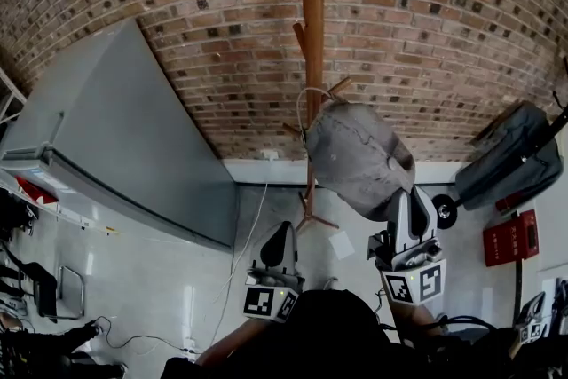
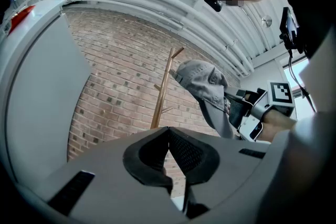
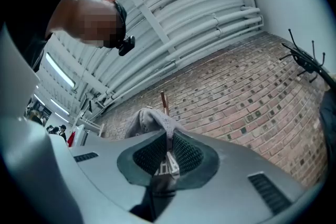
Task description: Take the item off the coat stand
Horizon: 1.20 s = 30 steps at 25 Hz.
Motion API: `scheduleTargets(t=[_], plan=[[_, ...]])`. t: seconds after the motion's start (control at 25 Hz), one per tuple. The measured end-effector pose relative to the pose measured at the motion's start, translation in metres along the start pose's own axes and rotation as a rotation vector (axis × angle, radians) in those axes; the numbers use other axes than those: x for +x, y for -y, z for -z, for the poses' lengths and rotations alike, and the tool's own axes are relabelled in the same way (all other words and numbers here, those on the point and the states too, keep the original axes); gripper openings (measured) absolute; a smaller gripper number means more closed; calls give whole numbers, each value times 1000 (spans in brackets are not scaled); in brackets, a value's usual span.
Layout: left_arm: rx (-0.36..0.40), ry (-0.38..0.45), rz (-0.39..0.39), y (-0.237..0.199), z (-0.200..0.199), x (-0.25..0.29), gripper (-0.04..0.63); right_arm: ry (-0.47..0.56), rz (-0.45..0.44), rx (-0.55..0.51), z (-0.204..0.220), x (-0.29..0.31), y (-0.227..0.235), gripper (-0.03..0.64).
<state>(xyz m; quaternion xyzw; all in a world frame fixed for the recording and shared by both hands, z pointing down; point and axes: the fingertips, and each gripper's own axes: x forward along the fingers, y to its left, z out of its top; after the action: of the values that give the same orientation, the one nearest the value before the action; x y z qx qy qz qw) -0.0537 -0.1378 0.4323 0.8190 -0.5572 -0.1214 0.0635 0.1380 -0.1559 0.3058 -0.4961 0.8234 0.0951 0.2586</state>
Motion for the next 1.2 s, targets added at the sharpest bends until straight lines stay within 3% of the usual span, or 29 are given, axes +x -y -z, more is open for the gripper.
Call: scheduleTargets(t=[0.64,1.2], plan=[[-20,26,-2,3,-5,6,15,-86,14,-15,24,-17,0,48],[-19,24,18,8,-3,13,15,-99,53,-6,25,-24,6,48]])
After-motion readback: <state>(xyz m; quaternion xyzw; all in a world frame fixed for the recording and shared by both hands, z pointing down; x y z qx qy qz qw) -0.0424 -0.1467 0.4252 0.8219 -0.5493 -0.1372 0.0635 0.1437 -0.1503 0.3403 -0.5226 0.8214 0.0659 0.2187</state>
